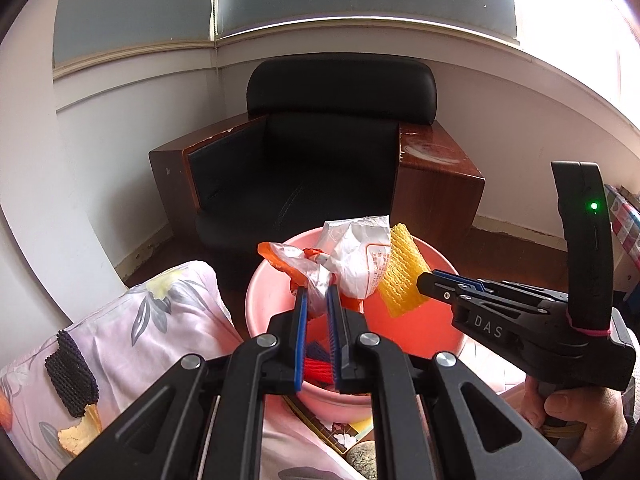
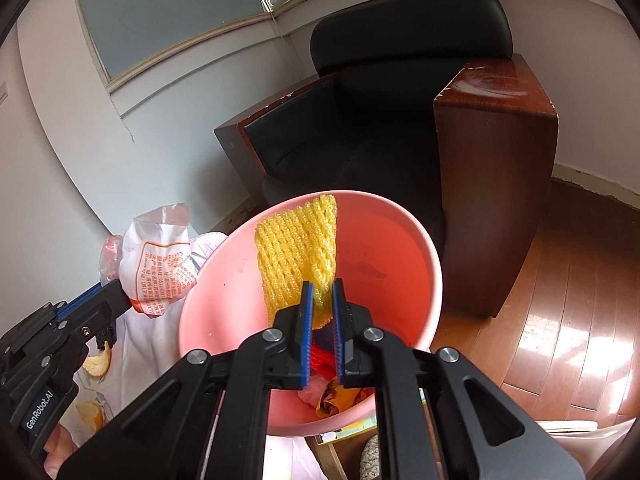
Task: Collect trash
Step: 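Carry the wrapper and yellow foam net over the pink bucket, then open both grippers to drop the items into the pink bucket, then move both tools back over the table toward the black foam net, then grasp the black foam net with the right gripper while the left grasps an orange peel, then carry the black net and orange peel over the pink bucket with both grippers, then open both grippers to drop the net and peel into the pink bucket, then move both tools back over the table toward the peel and plastic bag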
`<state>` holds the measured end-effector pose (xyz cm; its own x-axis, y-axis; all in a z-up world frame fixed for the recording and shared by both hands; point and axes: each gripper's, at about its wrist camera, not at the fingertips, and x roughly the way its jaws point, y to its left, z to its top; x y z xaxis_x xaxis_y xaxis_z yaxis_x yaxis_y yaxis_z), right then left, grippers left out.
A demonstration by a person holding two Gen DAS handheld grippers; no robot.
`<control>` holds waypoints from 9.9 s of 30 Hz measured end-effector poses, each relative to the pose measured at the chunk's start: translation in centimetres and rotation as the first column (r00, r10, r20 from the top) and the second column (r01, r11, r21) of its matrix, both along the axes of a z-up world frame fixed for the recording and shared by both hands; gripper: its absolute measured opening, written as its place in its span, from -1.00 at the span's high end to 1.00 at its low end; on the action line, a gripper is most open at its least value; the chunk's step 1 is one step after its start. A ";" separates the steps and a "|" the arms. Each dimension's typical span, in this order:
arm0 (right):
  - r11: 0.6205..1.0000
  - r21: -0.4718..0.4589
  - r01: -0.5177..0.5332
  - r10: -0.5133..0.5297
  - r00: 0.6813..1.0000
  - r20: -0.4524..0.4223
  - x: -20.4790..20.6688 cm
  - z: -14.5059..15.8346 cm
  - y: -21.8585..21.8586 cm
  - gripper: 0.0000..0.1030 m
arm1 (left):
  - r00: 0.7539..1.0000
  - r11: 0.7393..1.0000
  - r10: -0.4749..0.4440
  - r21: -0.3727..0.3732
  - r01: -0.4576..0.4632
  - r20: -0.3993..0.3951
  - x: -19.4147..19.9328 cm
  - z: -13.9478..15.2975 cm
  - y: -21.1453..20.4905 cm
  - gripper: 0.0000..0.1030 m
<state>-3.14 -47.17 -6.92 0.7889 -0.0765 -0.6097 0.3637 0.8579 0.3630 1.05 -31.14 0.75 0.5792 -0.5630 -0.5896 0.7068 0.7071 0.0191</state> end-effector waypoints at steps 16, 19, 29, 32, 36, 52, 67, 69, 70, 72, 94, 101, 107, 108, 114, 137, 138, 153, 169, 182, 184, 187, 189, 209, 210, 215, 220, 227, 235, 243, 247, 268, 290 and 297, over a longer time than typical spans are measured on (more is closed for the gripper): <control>1.000 0.012 0.013 -0.012 0.999 -0.050 0.8 -1.5 -0.3 0.81 | 0.999 0.996 0.014 0.093 -0.009 -0.047 1.7 -3.4 -2.0 0.82; 0.999 0.027 0.017 -0.015 0.998 -0.059 0.8 -1.8 -0.3 0.81 | 0.999 0.995 0.012 0.096 -0.007 -0.051 1.5 -3.6 -2.1 0.78; 0.999 0.039 0.027 -0.025 0.998 -0.053 0.2 -1.5 -0.3 0.77 | 0.999 0.998 0.025 0.060 -0.022 -0.042 0.7 -2.4 -0.8 0.36; 0.999 0.041 0.031 -0.029 0.998 -0.050 0.1 -1.2 -0.1 0.62 | 0.999 0.999 0.028 0.043 -0.026 -0.041 0.4 -1.7 0.0 0.33; 0.999 0.034 0.027 -0.026 0.999 -0.045 -0.3 -0.9 0.4 0.54 | 0.998 0.999 0.034 0.018 -0.033 -0.044 -0.2 -0.9 1.4 0.26; 1.000 0.018 0.022 -0.022 1.000 0.006 -2.2 1.2 2.0 0.53 | 0.994 0.994 0.100 -0.030 -0.101 -0.035 -3.2 1.9 8.9 0.21; 0.999 -0.034 -0.005 0.009 0.993 0.117 -4.3 4.6 5.3 0.53 | 0.943 0.941 0.330 -0.058 -0.332 -0.043 -3.0 3.0 19.4 0.21; 0.999 -0.036 -0.021 0.026 0.991 0.129 -4.2 4.9 6.1 0.53 | 0.930 0.929 0.365 -0.060 -0.366 -0.038 -3.0 3.1 21.0 0.21; 0.999 -0.038 -0.031 0.035 0.991 0.132 -4.1 5.1 6.5 0.53 | 0.923 0.921 0.382 -0.061 -0.384 -0.037 -3.1 3.1 21.7 0.21; 0.998 -0.044 -0.054 0.059 0.989 0.134 -3.8 5.2 7.4 0.53 | 0.909 0.907 0.416 -0.058 -0.417 -0.041 -3.0 3.0 23.2 0.21; 0.955 -0.052 -0.291 0.293 0.956 0.024 1.1 2.8 16.7 0.53 | 0.845 0.854 0.510 -0.020 -0.520 -0.164 2.2 -3.3 27.8 0.21; 0.917 -0.006 -0.400 0.400 0.917 0.007 4.5 1.8 19.5 0.53 | 0.814 0.848 0.509 0.002 -0.530 -0.279 6.3 -6.3 27.7 0.32; 0.860 0.006 -0.510 0.510 0.860 -0.011 8.8 1.7 23.0 0.53 | 0.787 0.848 0.495 0.008 -0.530 -0.368 8.4 -8.4 28.1 0.63; 0.851 0.005 -0.525 0.525 0.851 -0.016 9.5 1.7 23.6 0.53 | 0.786 0.851 0.488 0.006 -0.525 -0.380 8.7 -8.7 28.1 0.74; 0.820 0.001 -0.572 0.571 0.819 -0.060 13.8 0.8 26.3 0.53 | 0.805 0.862 0.447 -0.054 -0.505 -0.389 8.5 -8.5 29.1 0.91; 0.795 -0.058 -0.603 0.596 0.796 -0.104 16.2 -0.4 29.2 0.77 | 0.803 0.824 0.498 -0.111 -0.556 -0.327 5.4 -5.1 33.4 0.92; 0.796 -0.062 -0.602 0.596 0.798 -0.094 15.6 0.0 29.1 0.78 | 0.805 0.824 0.498 -0.113 -0.555 -0.321 5.3 -4.9 33.3 0.92; 0.830 -0.090 -0.551 0.555 0.832 0.022 6.5 4.4 26.1 0.78 | 0.841 0.842 0.486 -0.129 -0.523 -0.237 2.1 -1.1 31.3 0.92; 0.923 -0.075 -0.378 0.384 0.917 0.104 -0.2 5.8 17.7 0.78 | 0.895 0.897 0.408 -0.104 -0.429 -0.179 -0.1 1.4 24.6 0.92; 0.965 -0.038 -0.259 0.261 0.952 0.158 -2.6 5.7 12.0 0.78 | 0.946 0.943 0.306 -0.102 -0.317 -0.111 -0.8 4.0 17.7 0.92; 0.971 -0.032 -0.239 0.241 0.957 0.162 -2.8 5.6 11.0 0.78 | 0.952 0.948 0.289 -0.104 -0.300 -0.105 -0.9 4.2 16.6 0.92; 0.978 -0.025 -0.207 0.209 0.964 0.165 -3.0 5.5 9.6 0.78 | 0.960 0.956 0.264 -0.105 -0.273 -0.098 -0.9 4.5 15.2 0.92; 0.982 -0.022 -0.186 0.187 0.968 0.168 -3.2 5.4 8.7 0.78 | 0.965 0.961 0.247 -0.107 -0.256 -0.093 -0.8 4.7 14.1 0.92; 0.997 -0.018 -0.078 0.080 0.990 0.119 -2.0 3.5 3.3 0.78 | 0.994 0.987 0.101 -0.117 -0.106 -0.050 1.2 4.6 4.6 0.92; 0.997 -0.015 -0.075 0.076 0.991 0.114 -1.9 3.4 3.0 0.78 | 0.995 0.989 0.097 -0.113 -0.100 -0.040 1.3 4.4 4.2 0.92; 0.998 -0.002 -0.056 0.056 0.995 0.087 -1.3 2.3 2.0 0.78 | 0.997 0.994 0.075 -0.074 -0.075 -0.006 1.6 3.2 1.8 0.92; 0.999 0.005 -0.042 0.042 0.997 0.062 -0.9 1.2 1.6 0.78 | 0.998 0.997 0.064 -0.038 -0.065 -0.021 2.3 1.7 0.2 0.92; 1.000 0.004 -0.022 0.022 0.999 0.041 -1.0 0.4 1.3 0.78 | 0.997 0.998 0.067 0.004 -0.067 -0.044 2.7 0.0 -1.0 0.92; 1.000 0.008 0.000 0.000 0.999 0.038 -1.2 0.2 1.0 0.78 | 0.995 0.997 0.071 0.025 -0.070 -0.063 2.7 -0.8 -1.7 0.91; 1.000 -0.006 0.012 -0.012 1.000 0.019 -1.1 0.3 1.3 0.78 | 0.996 0.997 0.083 0.007 -0.083 -0.035 2.1 -0.1 -1.2 0.22; 1.000 0.014 0.027 -0.027 0.999 0.017 -1.3 0.3 1.1 0.77 | 0.996 0.997 0.083 -0.003 -0.083 -0.017 1.6 0.5 -0.6 0.15; 0.999 -0.018 -0.044 0.045 0.996 0.077 -3.1 3.4 4.5 0.56 | 0.991 0.988 0.132 -0.083 -0.131 0.005 -1.8 4.2 6.1 -0.01; 0.970 -0.092 -0.225 0.235 0.963 0.132 -4.7 7.3 13.0 0.56 | 0.944 0.936 0.329 -0.134 -0.325 0.010 -5.3 5.7 19.7 -0.01; 0.958 -0.083 -0.276 0.285 0.949 0.132 -4.9 7.4 15.9 0.56 | 0.924 0.915 0.382 -0.133 -0.380 -0.015 -5.6 4.6 24.0 -0.01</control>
